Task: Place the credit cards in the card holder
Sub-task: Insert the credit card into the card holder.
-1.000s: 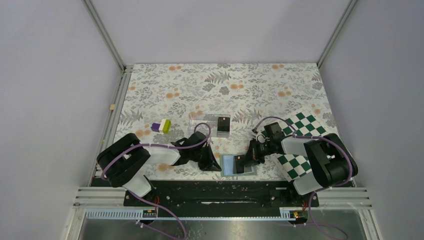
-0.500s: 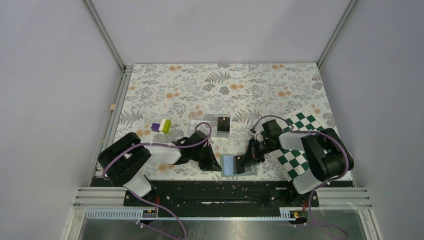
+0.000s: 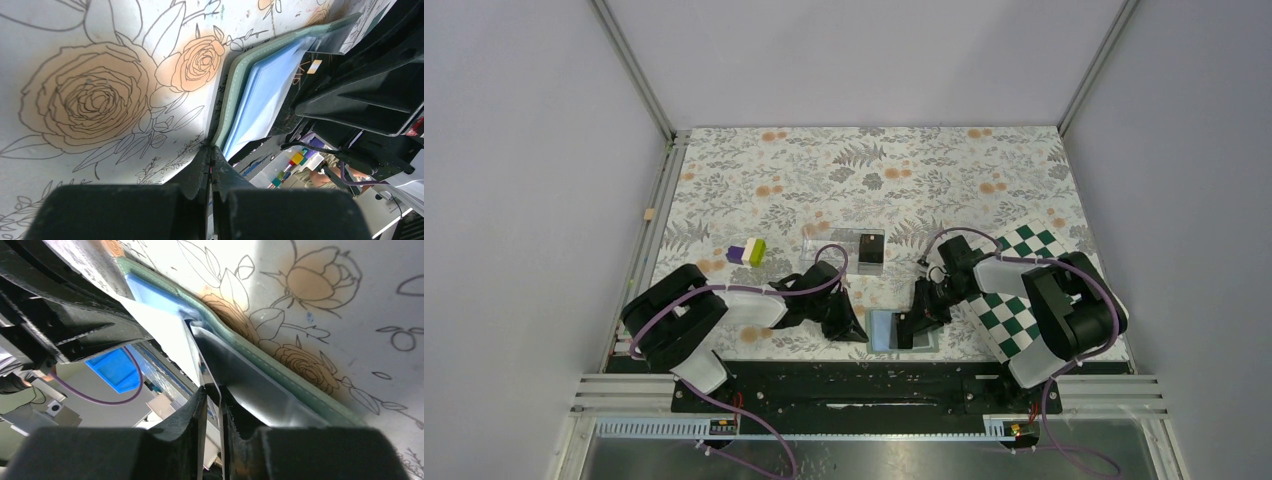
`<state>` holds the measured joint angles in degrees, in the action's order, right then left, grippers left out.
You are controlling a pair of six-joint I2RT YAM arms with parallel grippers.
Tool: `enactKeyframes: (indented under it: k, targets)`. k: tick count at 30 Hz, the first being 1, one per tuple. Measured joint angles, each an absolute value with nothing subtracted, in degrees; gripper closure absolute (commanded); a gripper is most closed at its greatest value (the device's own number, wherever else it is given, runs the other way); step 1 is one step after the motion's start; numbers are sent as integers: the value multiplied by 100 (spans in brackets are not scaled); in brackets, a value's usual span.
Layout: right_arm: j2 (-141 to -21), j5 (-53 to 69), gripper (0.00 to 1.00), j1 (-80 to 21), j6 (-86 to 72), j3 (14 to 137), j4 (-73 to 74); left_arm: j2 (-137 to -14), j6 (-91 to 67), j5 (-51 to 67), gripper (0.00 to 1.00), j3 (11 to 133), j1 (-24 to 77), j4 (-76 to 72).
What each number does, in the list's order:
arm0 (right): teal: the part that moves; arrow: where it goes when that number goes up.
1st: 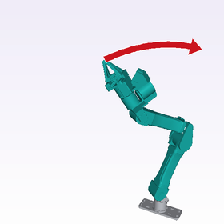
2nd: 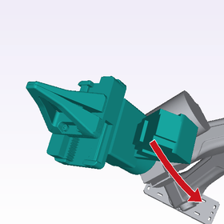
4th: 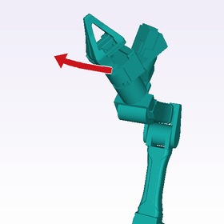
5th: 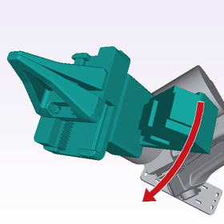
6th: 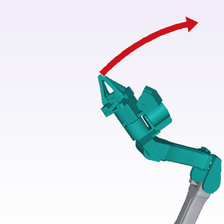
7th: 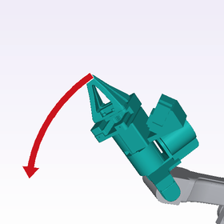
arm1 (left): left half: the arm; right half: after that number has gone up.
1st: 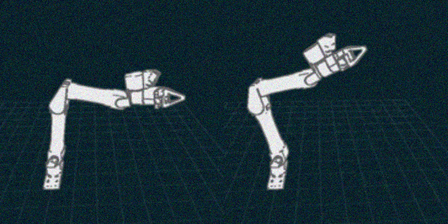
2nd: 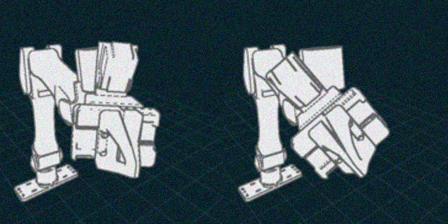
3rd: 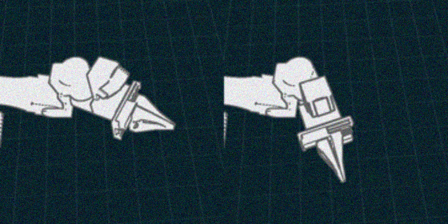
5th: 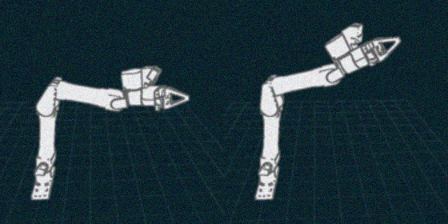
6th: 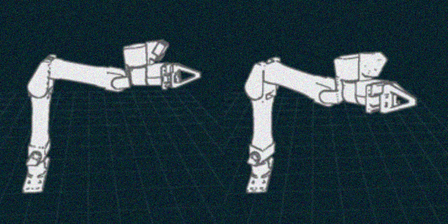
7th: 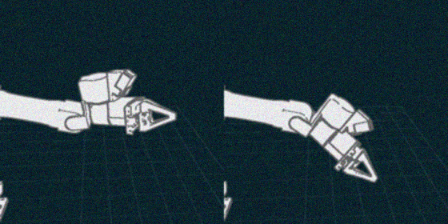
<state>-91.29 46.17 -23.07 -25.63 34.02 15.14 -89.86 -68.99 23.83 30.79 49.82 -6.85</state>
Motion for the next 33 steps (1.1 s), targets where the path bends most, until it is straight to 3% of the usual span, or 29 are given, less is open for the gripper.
enactKeyframes:
  k: [12, 33]
  targets:
    - [-8659, 3758, 54, -2624, -2488, 3642, 2335, -9045, -6901, 2373, 100, 3116, 4982, -744]
    - [-9159, 3308, 52, -3164, -2316, 4473, 2764, -9201, -6836, 2388, 100, 3297, 4982, -709]
